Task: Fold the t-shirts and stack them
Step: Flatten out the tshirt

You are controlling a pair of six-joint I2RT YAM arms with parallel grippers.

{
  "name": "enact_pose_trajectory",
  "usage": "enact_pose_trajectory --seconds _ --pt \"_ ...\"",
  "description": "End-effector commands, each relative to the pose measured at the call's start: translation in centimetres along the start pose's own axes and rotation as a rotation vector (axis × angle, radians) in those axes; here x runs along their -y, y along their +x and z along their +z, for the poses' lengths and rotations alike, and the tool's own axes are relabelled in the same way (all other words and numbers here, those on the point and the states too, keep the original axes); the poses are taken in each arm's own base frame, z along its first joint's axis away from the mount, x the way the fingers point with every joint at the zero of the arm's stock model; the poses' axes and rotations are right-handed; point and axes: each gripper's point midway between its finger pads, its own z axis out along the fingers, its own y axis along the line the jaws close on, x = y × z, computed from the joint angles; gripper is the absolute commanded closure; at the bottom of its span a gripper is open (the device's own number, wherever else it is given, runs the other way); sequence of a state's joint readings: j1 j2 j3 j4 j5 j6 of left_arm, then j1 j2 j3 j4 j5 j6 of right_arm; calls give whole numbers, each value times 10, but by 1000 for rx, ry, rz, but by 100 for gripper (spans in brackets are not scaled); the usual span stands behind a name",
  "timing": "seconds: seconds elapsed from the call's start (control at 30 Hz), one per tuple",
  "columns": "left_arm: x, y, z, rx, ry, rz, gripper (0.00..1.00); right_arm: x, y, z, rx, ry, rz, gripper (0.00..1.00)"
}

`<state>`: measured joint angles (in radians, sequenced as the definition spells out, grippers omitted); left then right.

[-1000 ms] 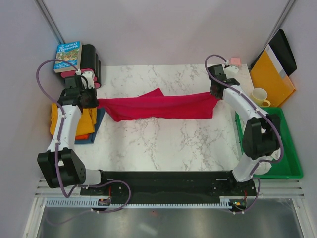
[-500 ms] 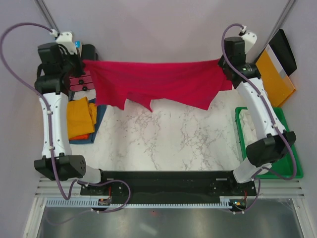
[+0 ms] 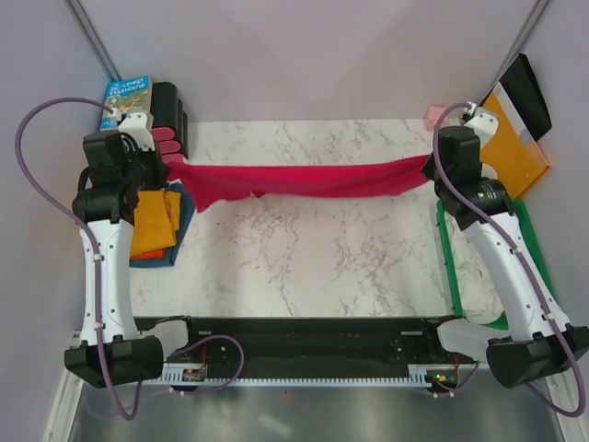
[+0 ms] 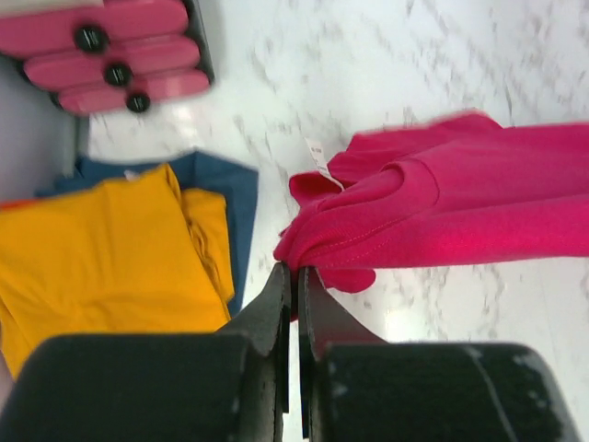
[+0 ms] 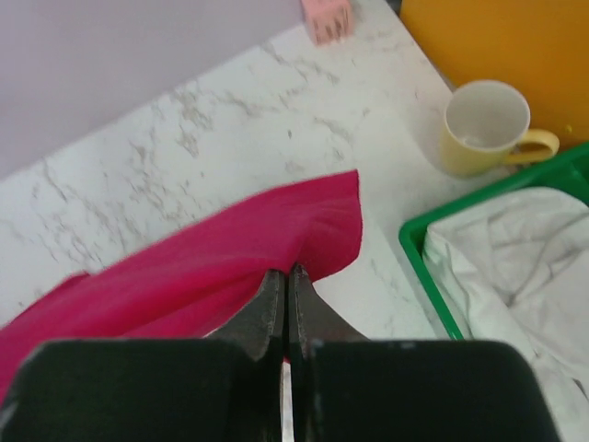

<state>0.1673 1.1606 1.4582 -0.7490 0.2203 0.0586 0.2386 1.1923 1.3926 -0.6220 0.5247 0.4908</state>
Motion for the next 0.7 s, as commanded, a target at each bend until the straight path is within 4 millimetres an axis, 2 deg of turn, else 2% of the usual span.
enact_pose_trajectory --seconds 0.0,0.03,0.13,0.33,0.37,0.4,0.43,0.47,0.5,0.53,0.57,0.6,0.63,0.67 --pt "5 -24 -43 138 -13 69 98 11 -23 -32 73 -25 4 100" --pt "7 -25 -43 142 -2 71 98 12 -23 -33 69 -24 -1 100" --pt "6 -18 -19 88 20 31 98 14 -3 -13 24 20 -50 100" --pt "-1 13 61 -35 65 -47 98 11 49 51 -68 110 -105 100" --pt "-5 14 71 -38 57 -53 98 10 61 68 -93 132 -122 100" --pt "-8 27 89 -85 61 -65 98 10 67 77 -107 142 -133 100" --pt "-8 32 98 -102 65 -63 98 6 68 85 -110 148 -140 100" --pt "-10 34 108 -117 63 -51 88 7 83 101 -147 177 -168 99" --pt "-14 46 121 -159 59 -59 78 0 81 107 -146 170 -171 80" --pt "-17 50 127 -174 47 -61 60 -1 85 113 -157 177 -176 69" --pt "-23 51 131 -179 16 -64 30 -2 90 119 -165 184 -181 59" --pt "-26 50 134 -179 0 -64 21 -4 87 121 -160 178 -173 43" --pt "-29 53 137 -187 -15 -67 14 -8 85 120 -153 166 -166 36" --pt "-31 52 136 -183 -30 -67 1 -14 79 118 -134 143 -158 32"
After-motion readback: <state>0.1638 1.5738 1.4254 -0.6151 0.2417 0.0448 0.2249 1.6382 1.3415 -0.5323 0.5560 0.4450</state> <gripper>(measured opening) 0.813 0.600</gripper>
